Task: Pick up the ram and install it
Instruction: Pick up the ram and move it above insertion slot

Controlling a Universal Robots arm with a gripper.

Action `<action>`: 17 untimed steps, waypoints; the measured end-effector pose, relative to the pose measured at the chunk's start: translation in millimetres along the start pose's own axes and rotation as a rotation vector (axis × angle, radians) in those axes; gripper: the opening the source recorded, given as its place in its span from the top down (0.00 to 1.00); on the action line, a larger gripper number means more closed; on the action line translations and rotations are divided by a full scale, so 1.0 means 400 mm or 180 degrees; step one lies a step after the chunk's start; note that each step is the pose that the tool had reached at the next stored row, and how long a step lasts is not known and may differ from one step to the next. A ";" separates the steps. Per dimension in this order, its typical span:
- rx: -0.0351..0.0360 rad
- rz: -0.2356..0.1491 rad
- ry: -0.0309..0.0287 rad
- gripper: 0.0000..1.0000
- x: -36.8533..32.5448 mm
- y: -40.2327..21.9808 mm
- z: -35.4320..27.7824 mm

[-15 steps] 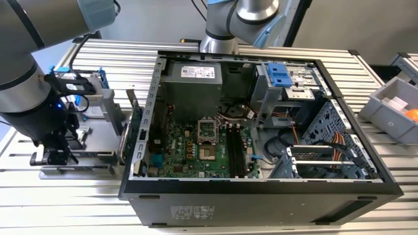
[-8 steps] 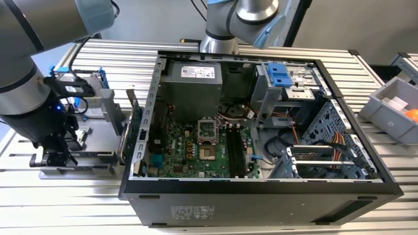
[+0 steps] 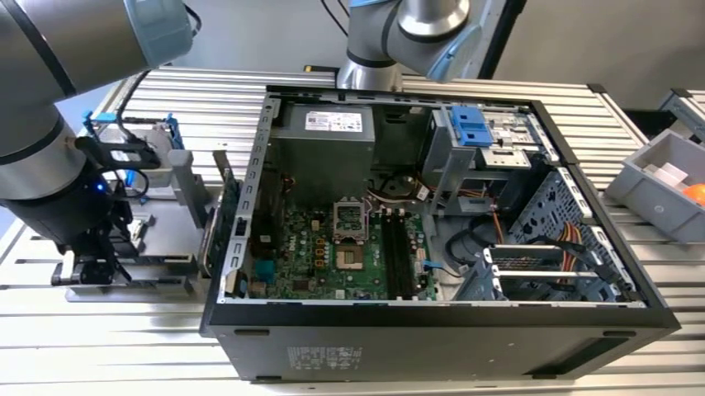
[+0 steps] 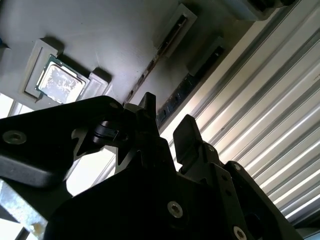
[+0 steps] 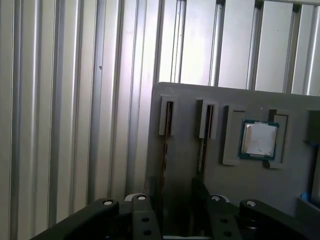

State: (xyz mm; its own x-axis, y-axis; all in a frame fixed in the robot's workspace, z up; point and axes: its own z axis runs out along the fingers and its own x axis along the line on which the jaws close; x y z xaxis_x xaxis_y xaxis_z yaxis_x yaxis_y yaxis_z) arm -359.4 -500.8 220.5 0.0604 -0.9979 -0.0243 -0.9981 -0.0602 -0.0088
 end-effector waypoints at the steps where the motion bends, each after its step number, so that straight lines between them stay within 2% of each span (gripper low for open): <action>1: 0.0000 0.0000 0.0000 0.00 0.000 0.000 0.002; 17: -0.0002 -0.0001 0.0028 0.00 0.000 0.012 0.040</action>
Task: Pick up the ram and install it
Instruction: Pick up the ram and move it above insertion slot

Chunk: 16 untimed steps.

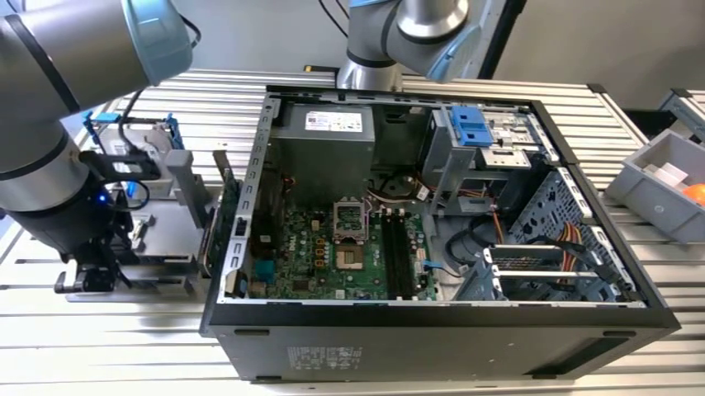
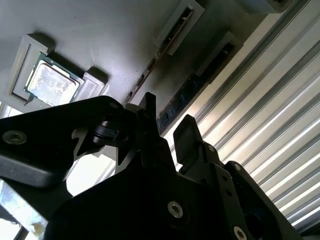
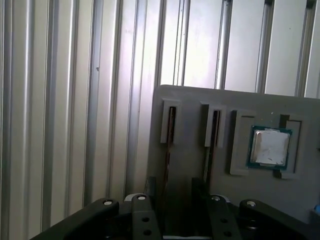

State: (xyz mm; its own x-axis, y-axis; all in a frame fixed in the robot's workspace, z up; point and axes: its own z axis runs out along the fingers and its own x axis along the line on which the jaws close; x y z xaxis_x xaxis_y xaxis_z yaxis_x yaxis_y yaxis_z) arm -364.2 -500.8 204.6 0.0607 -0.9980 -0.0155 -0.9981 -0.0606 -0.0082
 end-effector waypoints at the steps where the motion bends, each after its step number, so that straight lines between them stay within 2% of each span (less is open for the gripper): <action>1: 0.0000 0.0000 0.0002 0.00 0.000 0.001 0.002; 9: -0.0001 0.0000 0.0015 0.00 0.000 0.008 0.018; 16: -0.0001 0.0000 0.0020 0.00 0.000 0.011 0.030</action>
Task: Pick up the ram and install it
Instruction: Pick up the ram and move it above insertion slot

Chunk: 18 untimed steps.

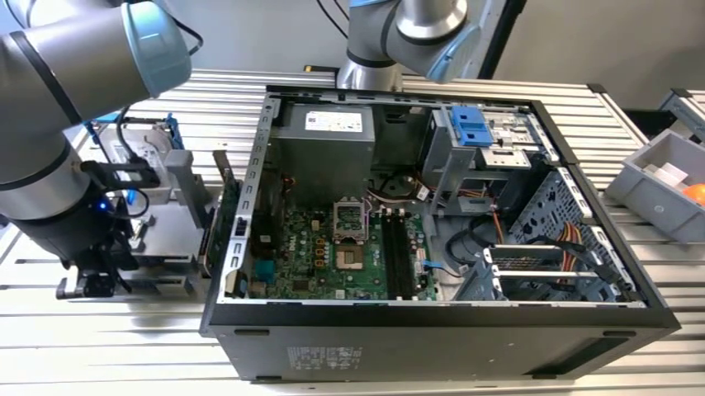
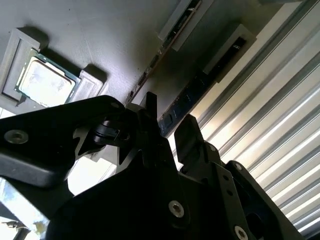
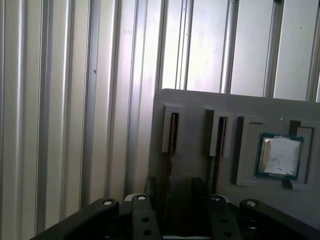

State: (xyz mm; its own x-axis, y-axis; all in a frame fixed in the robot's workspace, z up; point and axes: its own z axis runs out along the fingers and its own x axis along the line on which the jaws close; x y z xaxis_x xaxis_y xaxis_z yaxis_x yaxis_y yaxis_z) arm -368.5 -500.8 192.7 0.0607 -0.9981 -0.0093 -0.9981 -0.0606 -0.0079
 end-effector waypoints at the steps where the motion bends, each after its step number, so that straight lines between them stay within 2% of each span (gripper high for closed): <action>1: 0.0000 0.0000 0.0000 0.00 0.000 0.000 0.001; 15: 0.0001 0.0000 0.0000 0.00 0.000 0.005 0.007; 18: 0.0015 0.0000 0.0001 0.00 0.000 0.006 0.006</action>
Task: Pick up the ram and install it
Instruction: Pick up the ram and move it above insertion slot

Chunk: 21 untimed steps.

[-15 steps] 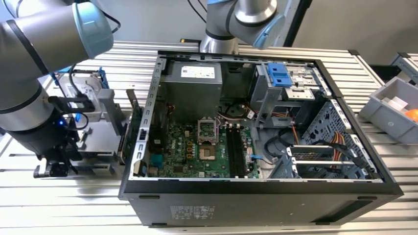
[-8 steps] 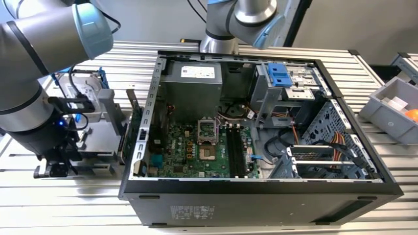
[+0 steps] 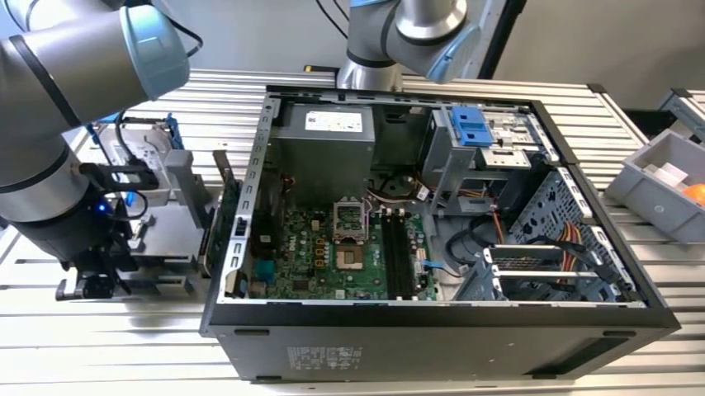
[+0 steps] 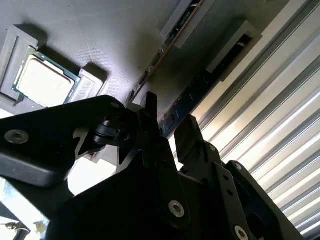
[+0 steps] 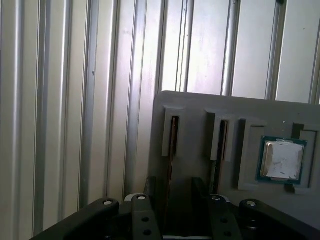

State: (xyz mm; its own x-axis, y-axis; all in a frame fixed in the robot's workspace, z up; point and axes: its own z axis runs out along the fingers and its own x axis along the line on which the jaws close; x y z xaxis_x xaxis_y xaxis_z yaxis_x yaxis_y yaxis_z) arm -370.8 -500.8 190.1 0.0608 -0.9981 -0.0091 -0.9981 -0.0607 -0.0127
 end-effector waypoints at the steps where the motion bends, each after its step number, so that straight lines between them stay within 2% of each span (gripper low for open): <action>1: 0.0009 0.0000 0.0000 0.00 0.000 0.000 0.000; 3: 0.0035 -0.0001 0.0000 0.00 0.000 0.000 0.000; 4: 0.0038 -0.0001 0.0000 0.00 0.000 0.000 0.000; 21: 0.0038 -0.0001 0.0001 0.00 0.005 0.005 0.000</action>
State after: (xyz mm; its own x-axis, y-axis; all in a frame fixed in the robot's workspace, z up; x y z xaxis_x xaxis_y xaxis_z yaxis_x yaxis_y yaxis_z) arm -372.6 -503.1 190.1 0.0610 -0.9981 -0.0090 -0.9978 -0.0607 -0.0247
